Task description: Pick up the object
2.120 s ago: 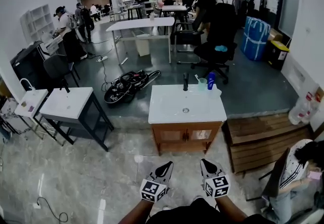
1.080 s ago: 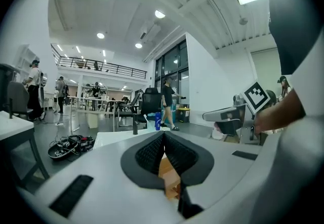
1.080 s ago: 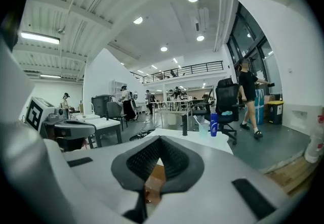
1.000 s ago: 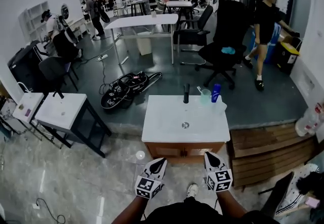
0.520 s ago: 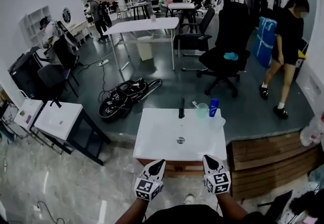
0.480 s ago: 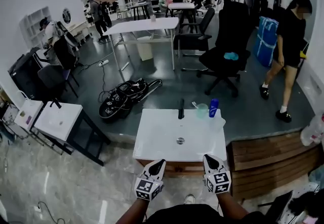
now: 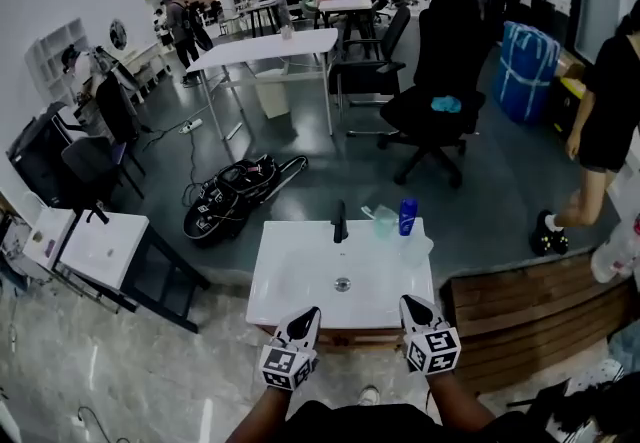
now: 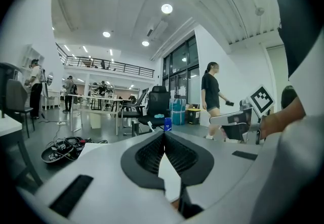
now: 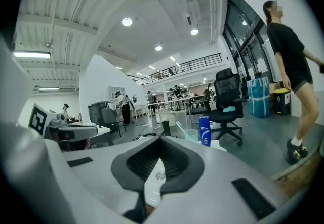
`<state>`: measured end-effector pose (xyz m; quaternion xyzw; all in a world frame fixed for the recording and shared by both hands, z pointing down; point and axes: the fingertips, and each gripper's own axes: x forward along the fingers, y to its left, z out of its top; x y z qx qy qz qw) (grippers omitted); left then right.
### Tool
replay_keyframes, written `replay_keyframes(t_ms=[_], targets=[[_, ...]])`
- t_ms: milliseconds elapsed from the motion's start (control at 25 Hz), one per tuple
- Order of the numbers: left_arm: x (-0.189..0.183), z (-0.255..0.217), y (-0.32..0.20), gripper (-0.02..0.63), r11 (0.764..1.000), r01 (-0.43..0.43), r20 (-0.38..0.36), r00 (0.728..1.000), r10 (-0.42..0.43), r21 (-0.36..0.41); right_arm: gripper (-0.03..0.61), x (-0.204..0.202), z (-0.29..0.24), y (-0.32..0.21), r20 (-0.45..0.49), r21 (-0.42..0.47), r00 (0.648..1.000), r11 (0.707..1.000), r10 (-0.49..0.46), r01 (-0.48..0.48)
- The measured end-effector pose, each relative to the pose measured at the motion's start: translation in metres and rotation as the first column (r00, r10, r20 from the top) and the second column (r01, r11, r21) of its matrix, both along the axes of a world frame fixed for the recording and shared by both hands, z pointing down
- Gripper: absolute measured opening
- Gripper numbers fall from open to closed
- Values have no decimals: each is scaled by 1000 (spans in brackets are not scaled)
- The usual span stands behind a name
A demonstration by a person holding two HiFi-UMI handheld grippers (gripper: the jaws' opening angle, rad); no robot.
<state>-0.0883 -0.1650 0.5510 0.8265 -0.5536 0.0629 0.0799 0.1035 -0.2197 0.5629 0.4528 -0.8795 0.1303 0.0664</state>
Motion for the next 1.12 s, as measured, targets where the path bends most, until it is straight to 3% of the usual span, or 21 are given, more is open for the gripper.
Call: replay_keyframes(t_ms=[440,800,1120], targets=[[4,5,-46,18,998,-62,-11,998,62,-7,18,17,11,-37,-74,11,995,998,69,-69],[-14,3,-94,18,990,-140,-13,990,140,5,18,-6,15,-74,-30,-48,990,989,137,-138],[-28,15,-124,18,977,-214,-36,976,214,5,18,-23,30,-93,-76,-59,977,977,198,-203]])
